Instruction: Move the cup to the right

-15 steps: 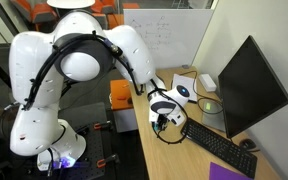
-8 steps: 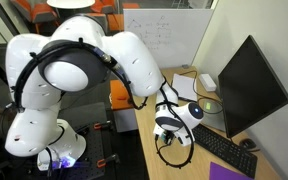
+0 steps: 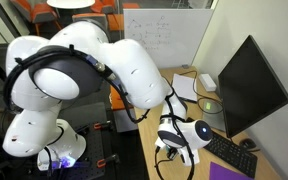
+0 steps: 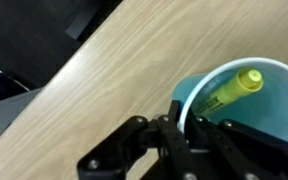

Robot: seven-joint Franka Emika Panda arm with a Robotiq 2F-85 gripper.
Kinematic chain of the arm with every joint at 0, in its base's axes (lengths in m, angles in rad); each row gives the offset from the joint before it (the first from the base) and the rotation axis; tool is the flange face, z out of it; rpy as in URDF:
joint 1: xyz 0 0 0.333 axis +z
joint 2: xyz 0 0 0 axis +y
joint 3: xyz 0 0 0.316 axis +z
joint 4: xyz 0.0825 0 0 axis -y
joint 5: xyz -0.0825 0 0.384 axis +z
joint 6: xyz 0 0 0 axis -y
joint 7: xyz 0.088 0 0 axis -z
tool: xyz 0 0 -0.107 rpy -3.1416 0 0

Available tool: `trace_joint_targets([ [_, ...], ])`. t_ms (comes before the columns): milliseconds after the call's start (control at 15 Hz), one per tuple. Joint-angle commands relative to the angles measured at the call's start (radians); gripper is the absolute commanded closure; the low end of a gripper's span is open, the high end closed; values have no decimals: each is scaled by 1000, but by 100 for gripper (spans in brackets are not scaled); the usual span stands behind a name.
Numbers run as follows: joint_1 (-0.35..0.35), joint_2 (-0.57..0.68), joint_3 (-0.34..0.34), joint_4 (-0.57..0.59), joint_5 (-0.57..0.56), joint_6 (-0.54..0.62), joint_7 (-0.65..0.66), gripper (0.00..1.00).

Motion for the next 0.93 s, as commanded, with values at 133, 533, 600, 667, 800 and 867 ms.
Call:
trace_joint_targets([
  [133,-50,60,9,58,77,-21,7,99],
  [533,-61,98,22,83,120,-1,-9,99],
  [600,-61,101,24,86,121,-1,-10,99],
  [667,-60,103,23,86,121,0,-9,99],
  [800,-59,104,22,88,121,-1,-4,99],
  [867,-58,103,20,88,122,-1,1,70],
])
